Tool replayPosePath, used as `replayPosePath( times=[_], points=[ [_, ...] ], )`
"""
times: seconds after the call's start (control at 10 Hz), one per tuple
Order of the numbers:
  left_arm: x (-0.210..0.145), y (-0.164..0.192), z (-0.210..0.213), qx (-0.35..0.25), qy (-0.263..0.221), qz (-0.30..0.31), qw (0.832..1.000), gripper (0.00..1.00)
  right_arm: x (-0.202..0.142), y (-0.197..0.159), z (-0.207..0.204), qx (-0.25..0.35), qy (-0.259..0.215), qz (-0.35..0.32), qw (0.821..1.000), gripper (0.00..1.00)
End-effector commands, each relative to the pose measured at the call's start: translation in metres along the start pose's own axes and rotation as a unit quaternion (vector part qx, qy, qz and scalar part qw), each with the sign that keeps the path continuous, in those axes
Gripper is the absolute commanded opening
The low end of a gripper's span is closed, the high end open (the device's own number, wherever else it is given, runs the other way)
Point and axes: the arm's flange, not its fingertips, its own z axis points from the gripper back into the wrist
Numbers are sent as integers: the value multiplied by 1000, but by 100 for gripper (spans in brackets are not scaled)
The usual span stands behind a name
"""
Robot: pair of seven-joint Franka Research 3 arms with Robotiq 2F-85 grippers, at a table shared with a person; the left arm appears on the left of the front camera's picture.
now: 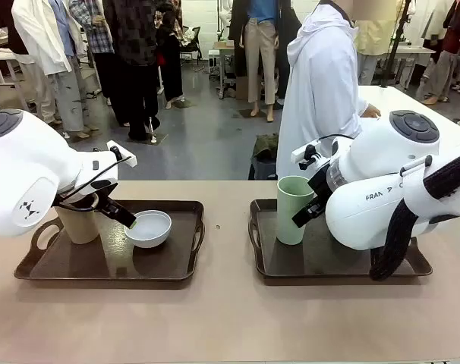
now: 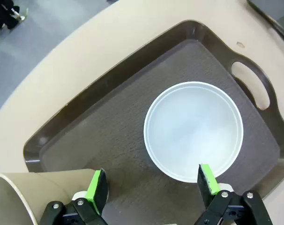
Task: Set up a tray with a mat and arrange the tableware.
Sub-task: Pick up the Picnic Bowl and Reusable plastic cup from the Handle tray in front of the human's position and hold them in the air.
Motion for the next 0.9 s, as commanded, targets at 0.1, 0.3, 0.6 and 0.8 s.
replayPosePath(
  times=[0.1, 0.3, 0.6, 0.8],
  points=[
    [0, 0, 0, 0, 0, 0, 1000, 100, 0, 0, 0, 0, 0, 0, 1000, 100],
    [0, 0, 0, 0, 0, 0, 1000, 100, 0, 0, 0, 0, 0, 0, 1000, 100],
    [0, 0, 0, 0, 0, 0, 1000, 100, 0, 0, 0, 0, 0, 0, 1000, 100],
    [0, 0, 0, 0, 0, 0, 1000, 100, 0, 0, 0, 0, 0, 0, 1000, 100]
  ],
)
